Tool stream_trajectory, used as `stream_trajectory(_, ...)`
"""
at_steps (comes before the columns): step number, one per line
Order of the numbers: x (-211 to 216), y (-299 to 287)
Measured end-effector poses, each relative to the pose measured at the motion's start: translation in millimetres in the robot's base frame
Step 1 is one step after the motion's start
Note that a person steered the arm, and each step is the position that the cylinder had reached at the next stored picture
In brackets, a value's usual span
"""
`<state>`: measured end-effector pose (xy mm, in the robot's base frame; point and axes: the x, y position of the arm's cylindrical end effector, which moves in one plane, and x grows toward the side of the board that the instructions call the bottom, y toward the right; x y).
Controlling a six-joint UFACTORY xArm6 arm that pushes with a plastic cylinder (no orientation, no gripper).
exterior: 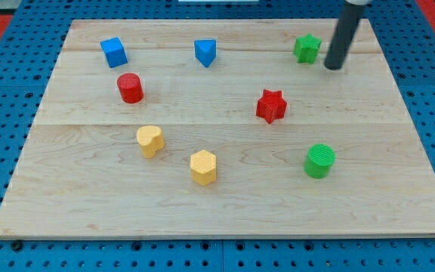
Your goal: Place the blue triangle and the green star parallel to each other
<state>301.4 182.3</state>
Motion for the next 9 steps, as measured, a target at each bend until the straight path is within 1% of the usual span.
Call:
stream_trajectory(1,-24.4,8.3)
stream_trajectory(2,-33.8,25.4)
stream_trajectory(3,-38.6,7.1)
stream_trajectory(4,-50.3,-43.5)
stream_trajectory(5,-1.3,-95.2)
stream_trajectory(6,-22.1,-73.8)
stream_trajectory(7,-64.7,-137.0)
stream_trajectory(8,-26.7,-196.9)
stream_trajectory(9,-2.0,-139.3)
